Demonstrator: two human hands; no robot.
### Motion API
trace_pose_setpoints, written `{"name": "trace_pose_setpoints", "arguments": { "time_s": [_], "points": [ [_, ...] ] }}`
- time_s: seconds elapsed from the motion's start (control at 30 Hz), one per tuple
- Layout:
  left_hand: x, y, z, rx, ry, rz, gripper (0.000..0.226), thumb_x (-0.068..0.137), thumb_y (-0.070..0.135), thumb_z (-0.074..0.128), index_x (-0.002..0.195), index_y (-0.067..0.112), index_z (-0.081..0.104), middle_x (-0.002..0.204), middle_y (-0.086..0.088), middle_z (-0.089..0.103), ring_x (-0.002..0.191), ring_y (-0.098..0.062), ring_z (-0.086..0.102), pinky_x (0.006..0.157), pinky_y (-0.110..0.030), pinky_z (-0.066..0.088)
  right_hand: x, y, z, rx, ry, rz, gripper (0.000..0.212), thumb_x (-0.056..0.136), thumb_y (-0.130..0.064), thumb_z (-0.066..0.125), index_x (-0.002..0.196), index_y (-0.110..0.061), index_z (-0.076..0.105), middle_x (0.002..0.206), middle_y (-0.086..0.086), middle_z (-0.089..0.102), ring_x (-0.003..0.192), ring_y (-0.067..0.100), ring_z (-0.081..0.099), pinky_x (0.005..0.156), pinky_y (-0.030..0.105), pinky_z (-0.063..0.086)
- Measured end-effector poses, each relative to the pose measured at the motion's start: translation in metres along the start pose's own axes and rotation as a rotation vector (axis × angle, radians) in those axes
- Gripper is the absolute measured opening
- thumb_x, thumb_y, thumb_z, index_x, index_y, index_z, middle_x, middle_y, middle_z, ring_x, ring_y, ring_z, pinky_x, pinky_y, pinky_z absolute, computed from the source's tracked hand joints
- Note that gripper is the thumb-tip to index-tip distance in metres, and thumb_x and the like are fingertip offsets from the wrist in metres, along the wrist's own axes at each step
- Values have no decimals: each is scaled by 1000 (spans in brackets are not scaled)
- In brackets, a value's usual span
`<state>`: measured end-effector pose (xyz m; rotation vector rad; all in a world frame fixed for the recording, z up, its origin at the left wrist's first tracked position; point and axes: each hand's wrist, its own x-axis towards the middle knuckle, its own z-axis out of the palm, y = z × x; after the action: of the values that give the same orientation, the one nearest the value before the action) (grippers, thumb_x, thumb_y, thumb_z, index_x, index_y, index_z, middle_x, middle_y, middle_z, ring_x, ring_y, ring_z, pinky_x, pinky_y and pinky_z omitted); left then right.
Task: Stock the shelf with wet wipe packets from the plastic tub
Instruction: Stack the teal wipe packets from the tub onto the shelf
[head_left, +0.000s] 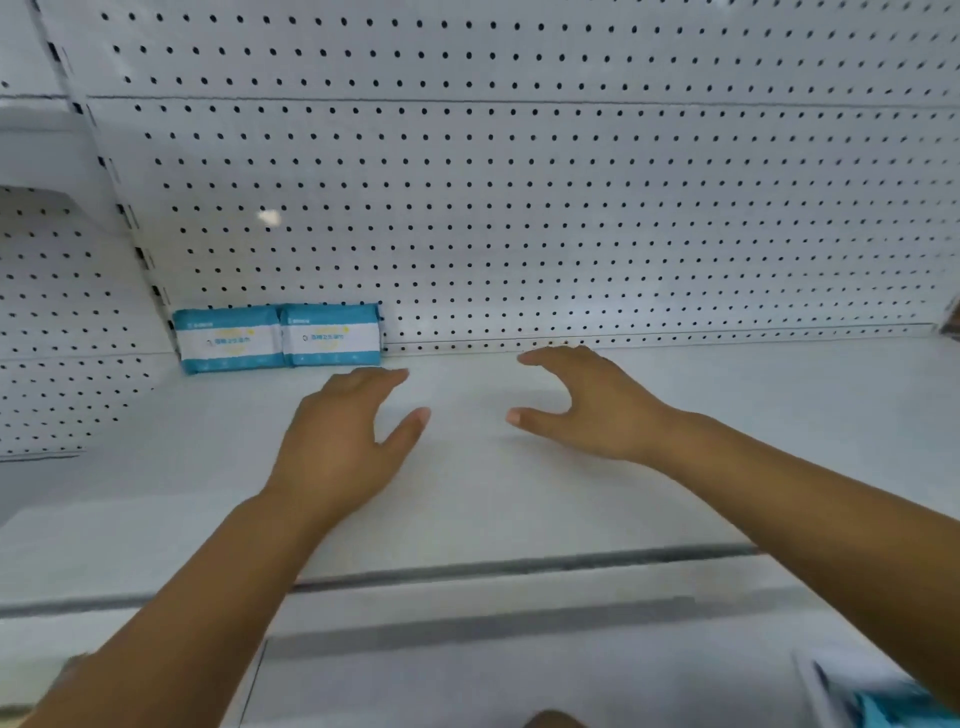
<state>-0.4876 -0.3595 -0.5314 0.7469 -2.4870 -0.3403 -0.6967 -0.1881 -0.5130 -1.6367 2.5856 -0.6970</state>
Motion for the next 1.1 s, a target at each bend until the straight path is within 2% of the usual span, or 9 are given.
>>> {"name": "trace_pose_setpoints", "arguments": {
  "time_s": [0.1, 0.3, 0.6, 0.77, 0.93, 1.1],
  "points": [
    [-9, 50, 7, -28, -17, 98, 55, 96, 59, 52, 144, 32, 52, 150, 9, 50, 140, -12, 39, 109, -25, 27, -46, 22, -24, -45, 12, 21, 75, 88, -61, 63, 152, -32, 36, 156, -10, 38, 144, 8, 27, 118, 31, 29],
    [-24, 143, 34, -123, -86, 253, 56, 95, 61, 50, 143, 33, 52, 149, 12, 50, 138, -11, 41, 110, -27, 29, -131, 72, -69, -132, 76, 97, 81, 87, -64, 61, 154, -31, 31, 157, -12, 36, 145, 7, 26, 118, 35, 32],
    [-48, 283, 83, -297, -178, 460, 58, 95, 64, 46, 147, 38, 45, 152, 16, 45, 140, -9, 38, 112, -30, 30, -261, 149, -135, -143, 200, 309, 81, 85, -64, 63, 153, -29, 34, 154, -12, 40, 141, 5, 30, 108, 18, 26],
    [-71, 343, 111, -399, -251, 594, 55, 95, 59, 49, 145, 37, 48, 147, 16, 49, 134, -6, 41, 103, -24, 32, -334, 179, -154, -160, 257, 454, 76, 86, -59, 66, 150, -29, 39, 152, -12, 41, 140, 4, 32, 108, 15, 24],
    [-94, 381, 137, -490, -352, 655, 55, 92, 60, 48, 142, 36, 52, 140, 18, 53, 128, -5, 46, 101, -26, 38, -401, 206, -154, -160, 293, 617, 73, 84, -60, 66, 146, -28, 45, 147, -11, 48, 134, 5, 42, 104, 15, 29],
    [-119, 409, 171, -513, -469, 697, 63, 87, 66, 44, 139, 34, 56, 141, 16, 53, 124, -2, 47, 99, -22, 35, -456, 232, -134, -49, 292, 814, 65, 84, -60, 67, 139, -29, 53, 135, -10, 55, 124, 5, 52, 97, 19, 43]
  ]
}}
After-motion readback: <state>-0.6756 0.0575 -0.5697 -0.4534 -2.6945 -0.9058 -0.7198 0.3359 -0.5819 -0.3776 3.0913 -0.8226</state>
